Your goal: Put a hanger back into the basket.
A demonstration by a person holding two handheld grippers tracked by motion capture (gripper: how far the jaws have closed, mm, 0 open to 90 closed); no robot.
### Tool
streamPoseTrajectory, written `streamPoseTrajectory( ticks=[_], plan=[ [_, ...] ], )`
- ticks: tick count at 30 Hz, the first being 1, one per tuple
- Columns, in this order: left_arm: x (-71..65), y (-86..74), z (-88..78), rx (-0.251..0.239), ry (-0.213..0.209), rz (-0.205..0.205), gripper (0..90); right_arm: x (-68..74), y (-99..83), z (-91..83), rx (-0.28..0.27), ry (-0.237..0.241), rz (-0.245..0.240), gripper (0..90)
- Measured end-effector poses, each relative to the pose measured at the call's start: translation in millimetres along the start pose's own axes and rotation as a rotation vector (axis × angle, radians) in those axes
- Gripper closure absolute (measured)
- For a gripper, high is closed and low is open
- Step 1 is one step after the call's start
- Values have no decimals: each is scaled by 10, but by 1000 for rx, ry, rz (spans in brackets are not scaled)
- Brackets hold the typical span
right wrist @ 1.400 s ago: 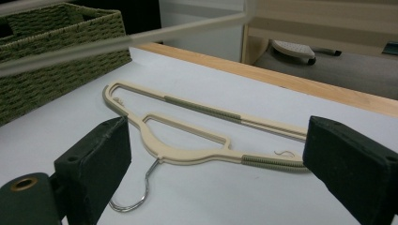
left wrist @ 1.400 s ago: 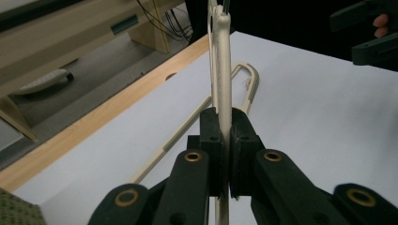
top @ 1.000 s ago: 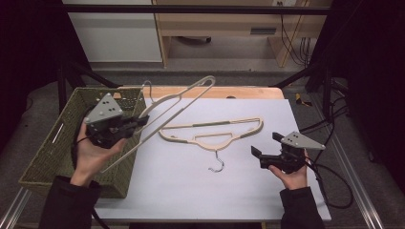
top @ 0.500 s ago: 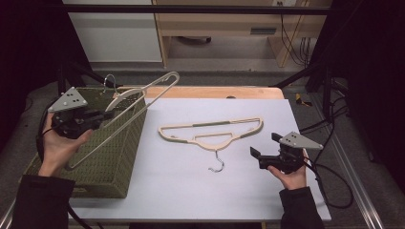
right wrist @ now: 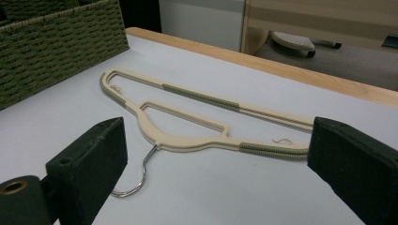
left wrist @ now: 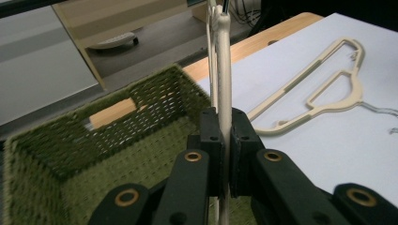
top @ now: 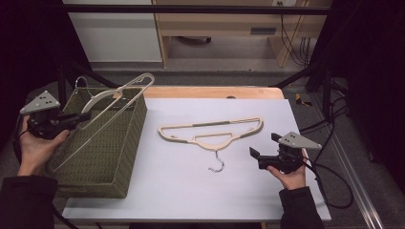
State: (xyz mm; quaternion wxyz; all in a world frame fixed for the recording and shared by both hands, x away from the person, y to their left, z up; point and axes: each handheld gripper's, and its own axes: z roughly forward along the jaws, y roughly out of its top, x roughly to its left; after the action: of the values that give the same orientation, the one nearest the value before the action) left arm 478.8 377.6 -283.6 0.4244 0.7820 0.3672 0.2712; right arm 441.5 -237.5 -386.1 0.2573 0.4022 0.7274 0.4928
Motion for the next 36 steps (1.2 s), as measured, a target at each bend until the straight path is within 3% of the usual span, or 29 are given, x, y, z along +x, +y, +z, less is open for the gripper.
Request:
streamPoseTrajectory(
  ticks=[6, 17, 20, 26, 31, 36],
  plan=[
    [138, -148, 21, 38, 38, -25, 859, 5, 0, 1, -4, 0, 5, 55],
    [289, -421, 53, 42, 19, -105, 859, 4, -5, 11, 2, -2, 0, 51],
    [308, -523, 66, 44, 19, -140, 859, 9, -8, 20, 7, -3, -2, 49],
    [323, -654, 91, 85, 23, -161, 859, 4, -10, 22, 9, -2, -9, 49],
    [293, -728, 226, 117, 12, -180, 858, 16, -13, 33, 14, -6, -3, 49],
    [277, -840, 360, 149, 31, -207, 854, 17, -13, 30, 14, -6, -3, 49]
  ],
)
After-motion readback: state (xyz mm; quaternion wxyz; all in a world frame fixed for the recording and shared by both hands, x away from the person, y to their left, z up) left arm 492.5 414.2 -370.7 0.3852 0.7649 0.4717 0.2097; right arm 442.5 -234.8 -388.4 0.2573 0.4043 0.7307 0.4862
